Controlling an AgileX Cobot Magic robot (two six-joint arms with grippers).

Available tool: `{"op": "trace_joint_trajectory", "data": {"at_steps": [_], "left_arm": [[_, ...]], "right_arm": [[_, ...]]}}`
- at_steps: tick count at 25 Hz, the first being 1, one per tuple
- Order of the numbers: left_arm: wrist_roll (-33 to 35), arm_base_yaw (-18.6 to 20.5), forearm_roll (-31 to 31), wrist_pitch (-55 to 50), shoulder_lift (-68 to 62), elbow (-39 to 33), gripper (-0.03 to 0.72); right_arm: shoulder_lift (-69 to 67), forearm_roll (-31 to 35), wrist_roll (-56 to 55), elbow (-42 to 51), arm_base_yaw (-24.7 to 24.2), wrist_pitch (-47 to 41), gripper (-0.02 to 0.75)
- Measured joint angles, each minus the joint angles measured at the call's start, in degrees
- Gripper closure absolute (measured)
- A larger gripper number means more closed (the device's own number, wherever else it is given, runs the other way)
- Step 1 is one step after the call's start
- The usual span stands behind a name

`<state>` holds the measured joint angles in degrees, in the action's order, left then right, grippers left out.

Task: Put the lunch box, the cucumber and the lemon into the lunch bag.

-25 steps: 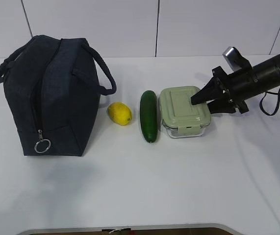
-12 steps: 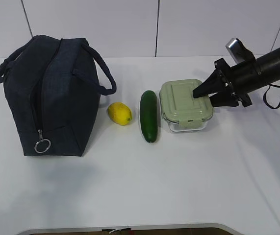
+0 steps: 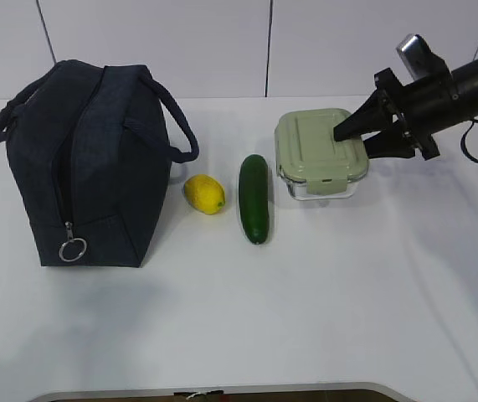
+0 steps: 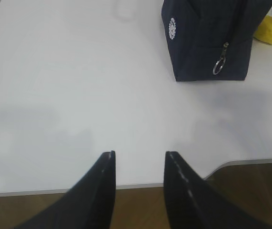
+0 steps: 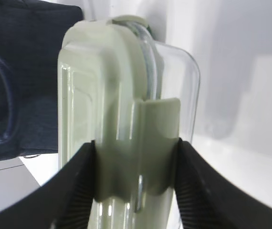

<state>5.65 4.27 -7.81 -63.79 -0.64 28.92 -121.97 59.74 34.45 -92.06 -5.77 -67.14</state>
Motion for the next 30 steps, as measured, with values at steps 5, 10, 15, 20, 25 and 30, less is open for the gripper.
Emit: {"op": "trace_joint_trajectory", "data": {"at_steps": [5,10,15,20,25,30], "left_arm": [[0.00,0.00,-0.18,0.00,0.00,0.00,0.446],[0.00,0.00,-0.18,0.00,-0.15,0.00,0.446],[0.00,0.00,-0.18,-0.22,-2.32,1.51,0.446],[0.00,0.00,-1.57,-0.22,-8.38,5.69,0.446],[0.00,0.00,-5.25,-0.22,-16.66,9.86,0.446],[-0.10,0.00,-7.88,0.35,-28.87,13.36,0.446]], "right_arm": [[2.90,0.73,-1.19,0.00,0.00,-0.10,0.367],[5.28,2.91,-2.34,0.00,0.24,-0.21,0.367],[7.34,4.17,-2.94,0.00,1.76,-0.43,0.367],[8.13,5.56,-3.20,0.00,4.55,-0.64,0.368],[8.18,7.56,-3.33,0.00,7.65,-0.75,0.368],[8.18,10.50,-3.84,0.00,8.74,-0.97,0.368]]}}
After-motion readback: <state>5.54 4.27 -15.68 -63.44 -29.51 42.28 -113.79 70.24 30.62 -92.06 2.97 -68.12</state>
